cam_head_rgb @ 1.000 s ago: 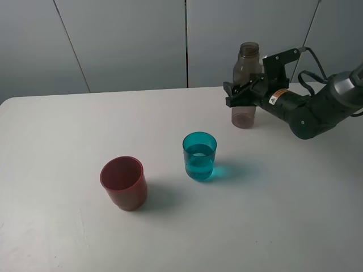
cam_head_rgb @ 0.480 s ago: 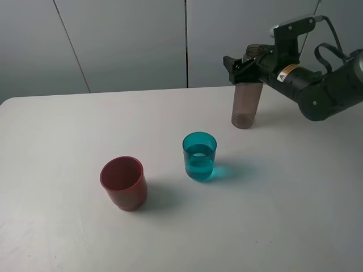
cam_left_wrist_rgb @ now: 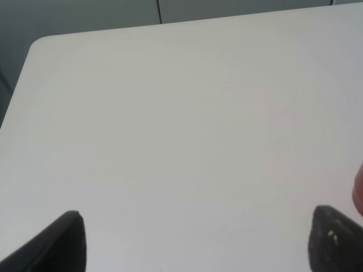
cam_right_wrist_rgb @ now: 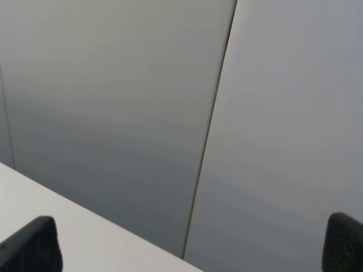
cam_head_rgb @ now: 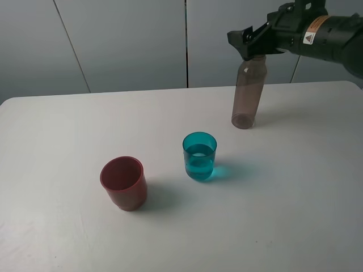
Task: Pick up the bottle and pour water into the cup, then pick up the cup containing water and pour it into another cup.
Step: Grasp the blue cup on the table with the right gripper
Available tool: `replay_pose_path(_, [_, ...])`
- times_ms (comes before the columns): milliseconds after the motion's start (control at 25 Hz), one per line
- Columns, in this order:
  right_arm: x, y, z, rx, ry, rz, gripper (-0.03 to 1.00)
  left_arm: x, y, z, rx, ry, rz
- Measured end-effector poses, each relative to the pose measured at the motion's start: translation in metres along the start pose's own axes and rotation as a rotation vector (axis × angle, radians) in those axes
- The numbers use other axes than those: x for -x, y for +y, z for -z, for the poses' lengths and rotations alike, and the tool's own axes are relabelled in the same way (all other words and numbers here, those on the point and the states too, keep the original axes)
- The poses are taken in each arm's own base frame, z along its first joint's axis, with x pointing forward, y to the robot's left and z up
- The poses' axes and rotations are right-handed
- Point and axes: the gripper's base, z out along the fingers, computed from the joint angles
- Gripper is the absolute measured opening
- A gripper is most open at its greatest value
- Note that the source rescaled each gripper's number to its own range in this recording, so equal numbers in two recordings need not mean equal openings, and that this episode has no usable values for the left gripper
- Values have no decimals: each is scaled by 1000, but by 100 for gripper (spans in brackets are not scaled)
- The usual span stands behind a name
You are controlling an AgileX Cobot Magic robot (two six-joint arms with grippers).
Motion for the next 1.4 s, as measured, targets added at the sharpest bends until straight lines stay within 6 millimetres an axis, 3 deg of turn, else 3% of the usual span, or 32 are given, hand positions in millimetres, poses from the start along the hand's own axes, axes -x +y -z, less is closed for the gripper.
replay_pose_path(200, [1,12,38,12,-28,-51,100,0,0,0,0,0,0])
replay_pose_path(560, [-60,45,92,92,38,-130,100,0,0,0,0,0,0])
replay_pose_path(1000, [-107,58,121,77,184,-115,100,0,0,0,0,0,0])
replay_pose_path(1400, [-141,73,121,190,243,-81,100,0,0,0,0,0,2])
